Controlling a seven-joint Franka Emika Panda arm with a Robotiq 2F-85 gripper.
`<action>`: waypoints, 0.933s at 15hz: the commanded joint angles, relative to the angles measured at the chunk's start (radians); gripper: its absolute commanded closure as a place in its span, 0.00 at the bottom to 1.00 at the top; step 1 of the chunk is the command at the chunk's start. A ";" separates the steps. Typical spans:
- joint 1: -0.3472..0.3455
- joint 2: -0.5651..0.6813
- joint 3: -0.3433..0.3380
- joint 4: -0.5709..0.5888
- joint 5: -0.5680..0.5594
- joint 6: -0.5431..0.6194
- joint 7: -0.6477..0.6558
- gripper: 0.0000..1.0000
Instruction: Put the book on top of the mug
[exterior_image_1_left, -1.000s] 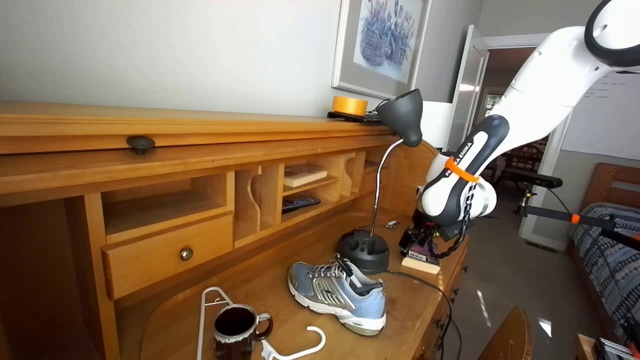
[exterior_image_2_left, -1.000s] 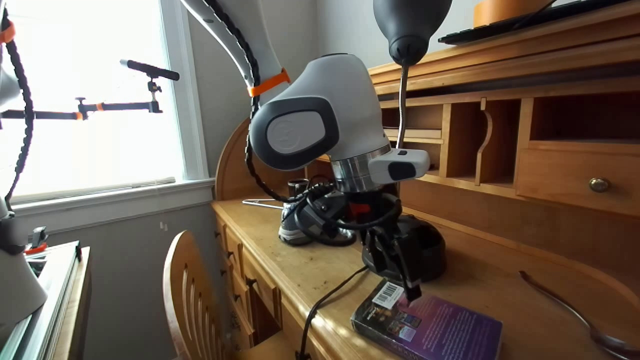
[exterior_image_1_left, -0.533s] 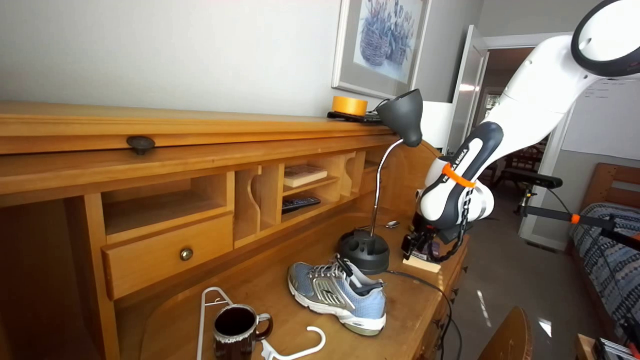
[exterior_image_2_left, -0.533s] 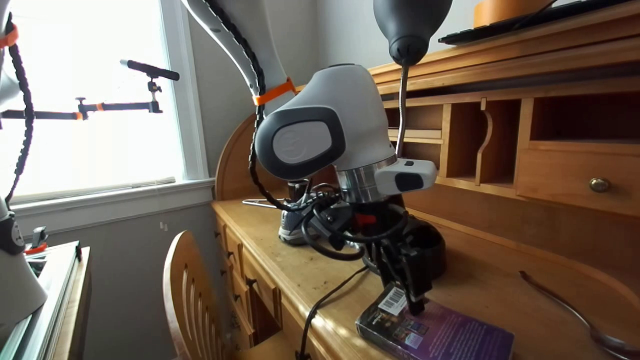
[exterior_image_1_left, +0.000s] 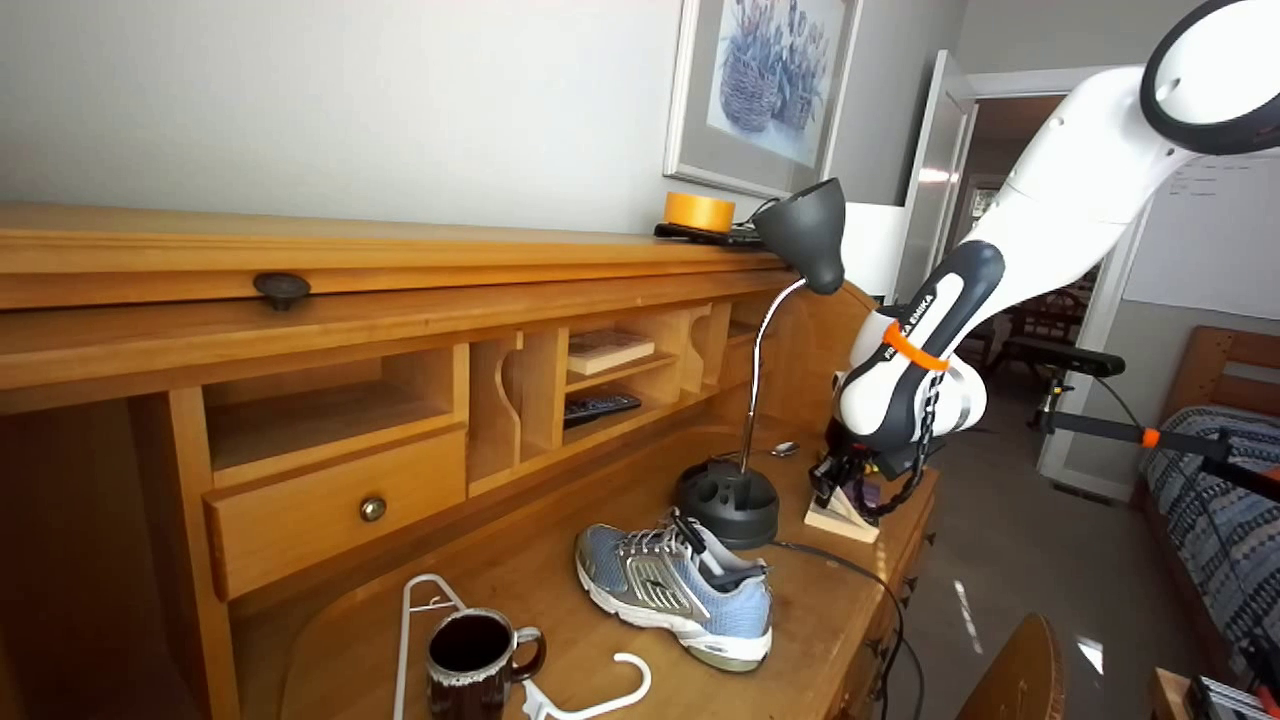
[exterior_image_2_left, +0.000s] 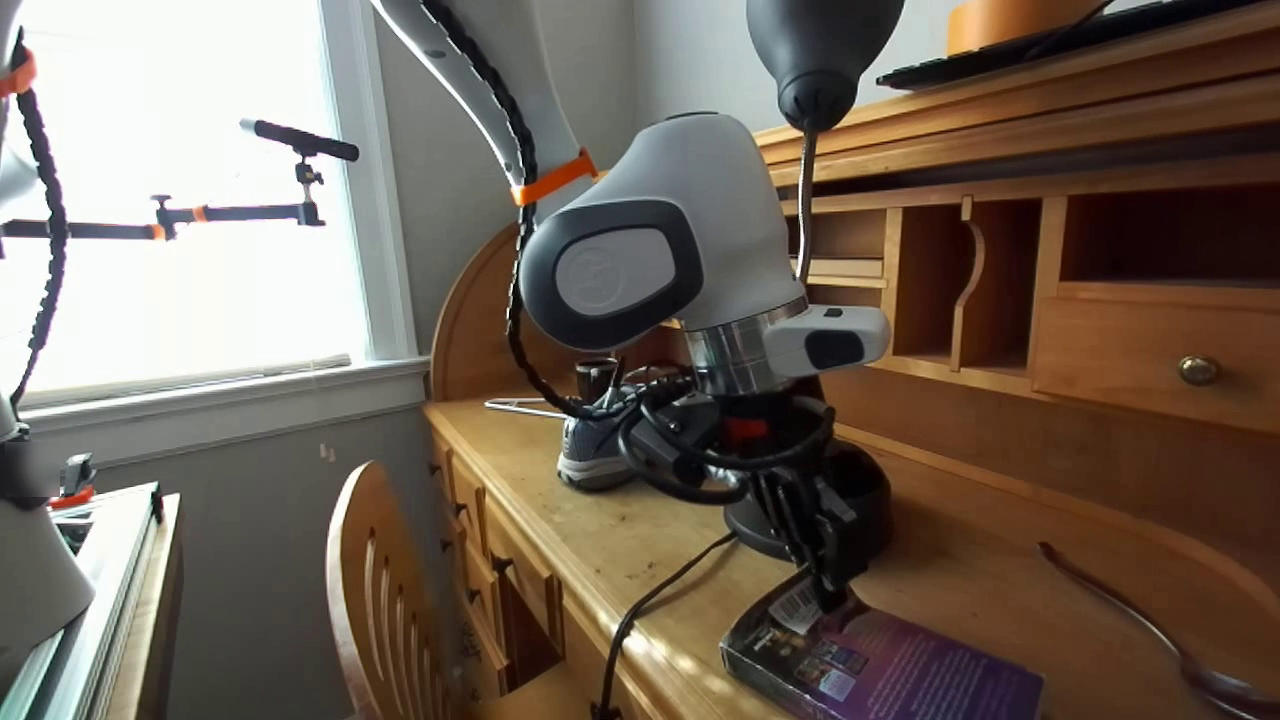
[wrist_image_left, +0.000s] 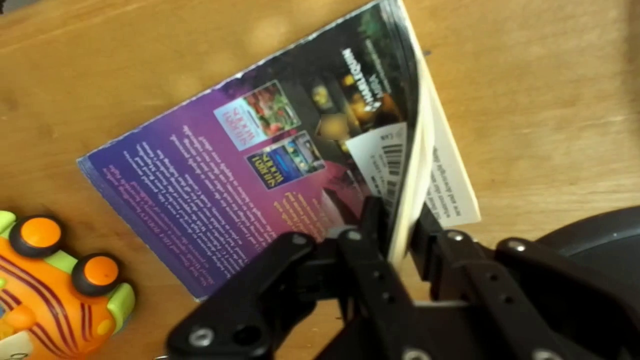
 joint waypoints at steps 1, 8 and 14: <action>0.024 -0.008 -0.029 0.009 -0.024 -0.088 0.043 0.97; 0.051 -0.127 -0.052 -0.040 -0.039 -0.208 0.034 0.97; 0.044 -0.250 -0.043 -0.083 -0.021 -0.291 0.016 0.96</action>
